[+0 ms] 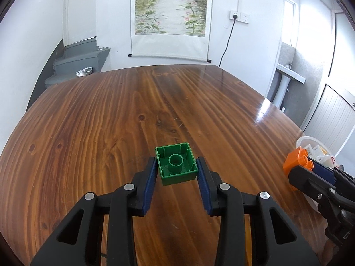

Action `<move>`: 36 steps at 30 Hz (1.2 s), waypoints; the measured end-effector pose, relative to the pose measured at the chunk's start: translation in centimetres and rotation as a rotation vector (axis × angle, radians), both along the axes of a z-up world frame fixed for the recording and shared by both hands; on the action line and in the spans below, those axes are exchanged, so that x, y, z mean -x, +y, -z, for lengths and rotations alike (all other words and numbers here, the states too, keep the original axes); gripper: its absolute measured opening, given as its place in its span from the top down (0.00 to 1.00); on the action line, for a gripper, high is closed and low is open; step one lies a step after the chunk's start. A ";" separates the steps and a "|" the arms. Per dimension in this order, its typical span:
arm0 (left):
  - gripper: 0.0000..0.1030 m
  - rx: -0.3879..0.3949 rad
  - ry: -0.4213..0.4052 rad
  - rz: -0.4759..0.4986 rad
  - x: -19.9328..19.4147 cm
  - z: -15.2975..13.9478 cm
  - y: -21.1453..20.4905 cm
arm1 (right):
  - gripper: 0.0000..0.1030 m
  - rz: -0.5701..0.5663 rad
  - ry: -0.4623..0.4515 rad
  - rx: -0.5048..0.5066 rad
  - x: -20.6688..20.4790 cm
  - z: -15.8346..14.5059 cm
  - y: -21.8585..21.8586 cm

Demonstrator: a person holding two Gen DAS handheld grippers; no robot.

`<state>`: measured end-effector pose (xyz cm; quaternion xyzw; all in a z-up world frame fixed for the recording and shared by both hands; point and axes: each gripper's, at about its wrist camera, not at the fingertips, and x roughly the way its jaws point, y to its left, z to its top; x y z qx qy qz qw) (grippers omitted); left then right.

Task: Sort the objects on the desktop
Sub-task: 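Carry green brick in left gripper and orange brick in right gripper to bowl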

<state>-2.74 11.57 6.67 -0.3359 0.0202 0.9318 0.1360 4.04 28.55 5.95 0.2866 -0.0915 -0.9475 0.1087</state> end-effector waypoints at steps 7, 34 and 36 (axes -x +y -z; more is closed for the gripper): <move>0.62 -0.022 0.014 0.105 -2.6 -1.6 4.5 | 0.61 0.130 0.062 0.009 -3.4 -2.1 5.6; 0.62 -0.034 0.014 0.430 -5.6 -3.4 21.4 | 0.61 0.395 0.025 0.086 -6.5 -0.2 21.0; 0.62 -0.036 0.012 0.445 -5.4 -3.3 22.4 | 0.61 0.394 0.022 0.085 -6.6 0.0 21.3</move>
